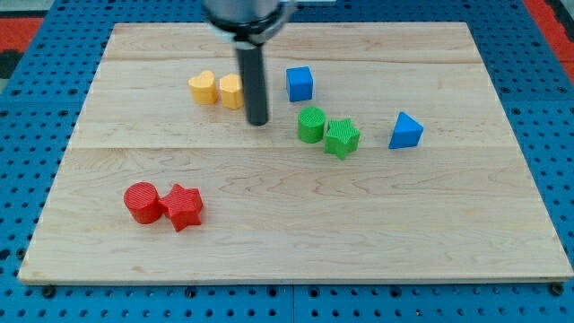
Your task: Move the green star and green circle to the bottom center
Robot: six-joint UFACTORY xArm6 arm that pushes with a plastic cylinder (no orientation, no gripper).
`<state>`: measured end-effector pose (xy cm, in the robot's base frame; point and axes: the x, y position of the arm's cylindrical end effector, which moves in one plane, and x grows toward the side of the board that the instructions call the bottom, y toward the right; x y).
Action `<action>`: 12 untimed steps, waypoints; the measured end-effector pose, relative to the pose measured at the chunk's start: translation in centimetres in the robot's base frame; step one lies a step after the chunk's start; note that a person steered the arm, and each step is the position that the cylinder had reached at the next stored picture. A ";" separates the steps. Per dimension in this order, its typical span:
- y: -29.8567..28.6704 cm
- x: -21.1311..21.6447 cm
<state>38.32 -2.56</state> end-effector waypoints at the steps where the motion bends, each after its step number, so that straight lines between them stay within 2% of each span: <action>1: -3.9 -3.3; 2: -8.6 -4.3; 3: -0.5 -7.5; 4: 7.8 -7.8; 5: 7.8 -4.7; 6: -1.0 -7.7; 7: -1.3 -5.9; 8: 5.6 -3.7; 9: 10.8 0.4; 10: 11.2 1.1; 12: 6.2 6.3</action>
<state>44.58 3.64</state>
